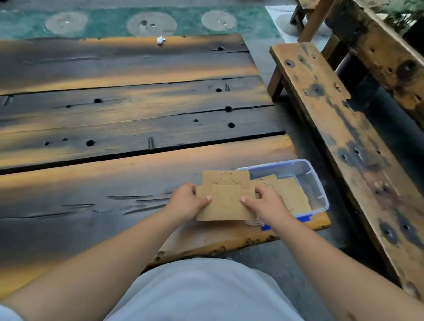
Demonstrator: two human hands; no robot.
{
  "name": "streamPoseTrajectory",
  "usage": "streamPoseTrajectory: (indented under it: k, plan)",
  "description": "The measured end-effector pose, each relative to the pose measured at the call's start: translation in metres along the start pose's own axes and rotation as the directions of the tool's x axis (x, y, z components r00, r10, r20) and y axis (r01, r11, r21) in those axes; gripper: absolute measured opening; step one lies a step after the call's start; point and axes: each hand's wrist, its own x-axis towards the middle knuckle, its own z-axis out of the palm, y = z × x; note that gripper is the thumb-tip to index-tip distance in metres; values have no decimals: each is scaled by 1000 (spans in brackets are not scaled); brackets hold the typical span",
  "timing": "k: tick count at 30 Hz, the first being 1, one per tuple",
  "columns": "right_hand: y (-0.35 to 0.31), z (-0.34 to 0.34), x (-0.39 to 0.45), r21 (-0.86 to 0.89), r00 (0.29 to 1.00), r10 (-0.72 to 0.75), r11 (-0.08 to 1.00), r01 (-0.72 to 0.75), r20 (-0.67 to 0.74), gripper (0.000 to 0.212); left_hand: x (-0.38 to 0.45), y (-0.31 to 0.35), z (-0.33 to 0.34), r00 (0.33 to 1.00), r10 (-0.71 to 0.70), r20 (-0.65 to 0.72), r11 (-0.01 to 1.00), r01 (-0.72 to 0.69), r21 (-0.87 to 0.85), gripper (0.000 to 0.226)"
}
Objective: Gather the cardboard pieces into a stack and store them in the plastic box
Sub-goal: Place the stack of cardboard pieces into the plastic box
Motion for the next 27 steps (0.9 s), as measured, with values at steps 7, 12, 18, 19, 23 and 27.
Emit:
streamPoseTrajectory:
  k: [7,12,18,19,23,27]
  plan:
    - [44,-81,28,7,999,33,999,-33,0,23,30,56,82,997,65,-46,968,-51,247,35]
    - [64,-114,49,29,995,85,996,-86,50,27,42,77,124,997,50,-59,968,-34,249,45]
    - [80,-126,72,-48,989,116,993,-112,93,23,56,84,151,999,-10,-42,947,23,320,27]
    - [82,-126,76,-92,989,115,990,-106,94,23,58,85,154,999,-19,-39,941,31,337,24]
    - [88,-123,89,-226,988,116,970,-91,99,24,67,91,163,999,-51,6,883,42,467,17]
    - [94,-121,98,-317,987,131,943,-97,89,41,74,97,168,989,-131,68,799,65,598,21]
